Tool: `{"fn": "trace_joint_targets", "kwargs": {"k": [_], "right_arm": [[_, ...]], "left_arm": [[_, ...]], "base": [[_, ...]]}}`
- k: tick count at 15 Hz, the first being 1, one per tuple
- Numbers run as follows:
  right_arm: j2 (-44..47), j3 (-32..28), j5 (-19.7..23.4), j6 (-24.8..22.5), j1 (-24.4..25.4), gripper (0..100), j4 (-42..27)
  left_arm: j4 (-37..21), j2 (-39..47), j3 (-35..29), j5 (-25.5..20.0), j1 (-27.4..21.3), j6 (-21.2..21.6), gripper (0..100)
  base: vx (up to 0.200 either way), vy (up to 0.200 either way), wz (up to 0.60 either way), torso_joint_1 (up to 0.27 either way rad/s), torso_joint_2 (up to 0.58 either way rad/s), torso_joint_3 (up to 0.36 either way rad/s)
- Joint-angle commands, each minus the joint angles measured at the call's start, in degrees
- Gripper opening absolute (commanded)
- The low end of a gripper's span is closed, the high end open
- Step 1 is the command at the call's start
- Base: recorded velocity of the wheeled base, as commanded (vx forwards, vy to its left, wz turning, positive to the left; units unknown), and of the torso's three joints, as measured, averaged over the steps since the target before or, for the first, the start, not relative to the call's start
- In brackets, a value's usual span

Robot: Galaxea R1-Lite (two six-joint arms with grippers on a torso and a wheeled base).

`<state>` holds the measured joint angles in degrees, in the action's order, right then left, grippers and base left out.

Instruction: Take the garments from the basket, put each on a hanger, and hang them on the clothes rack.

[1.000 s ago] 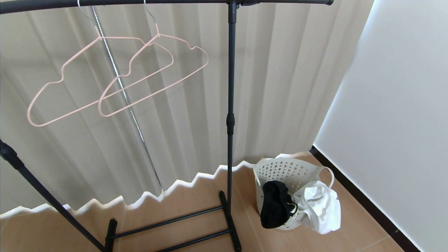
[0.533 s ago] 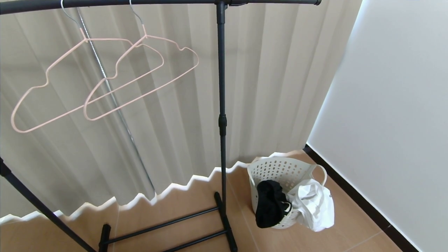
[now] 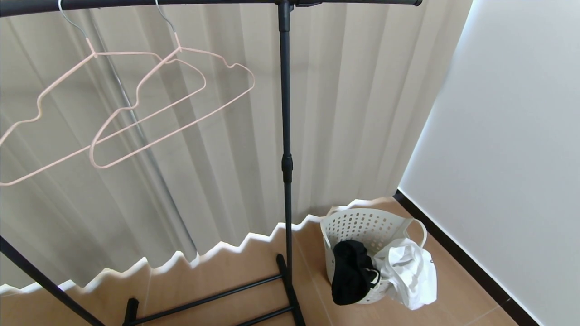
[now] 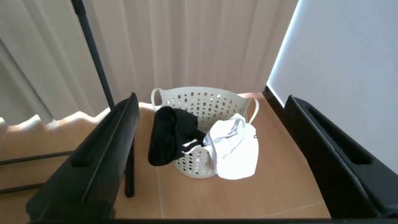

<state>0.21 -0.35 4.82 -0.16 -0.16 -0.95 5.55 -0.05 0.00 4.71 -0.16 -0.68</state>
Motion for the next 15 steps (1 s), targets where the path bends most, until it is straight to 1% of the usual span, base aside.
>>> {"fn": "trace_joint_targets", "kwargs": {"k": [1,4,9,13,15], "right_arm": [[-0.03,0.0,0.11,-0.02,-0.02,100,-0.02],[-0.03,0.0,0.02,0.07,-0.02,100,-0.02],[-0.03,0.0,0.02,0.25,-0.02,100,-0.02],[-0.03,0.0,0.02,0.25,-0.02,100,-0.02],[-0.03,0.0,0.02,0.25,-0.02,100,-0.02]], "left_arm": [[-0.01,0.05,0.0,0.04,-0.02,-0.02,100],[-0.01,0.05,0.0,-0.05,-0.02,0.24,100],[-0.1,0.05,0.0,-0.05,-0.02,0.16,100],[-0.01,0.05,0.0,-0.05,-0.02,0.16,100],[-0.1,0.05,0.0,-0.05,-0.02,0.16,100]], "base": [[0.0,0.0,0.0,-0.1,0.29,0.207],[0.0,0.0,0.0,-0.11,0.41,0.292],[0.0,0.0,0.0,-0.097,0.46,0.353],[0.0,0.0,0.0,-0.044,0.44,0.393],[0.0,0.0,0.0,-0.017,0.2,0.185]]}}
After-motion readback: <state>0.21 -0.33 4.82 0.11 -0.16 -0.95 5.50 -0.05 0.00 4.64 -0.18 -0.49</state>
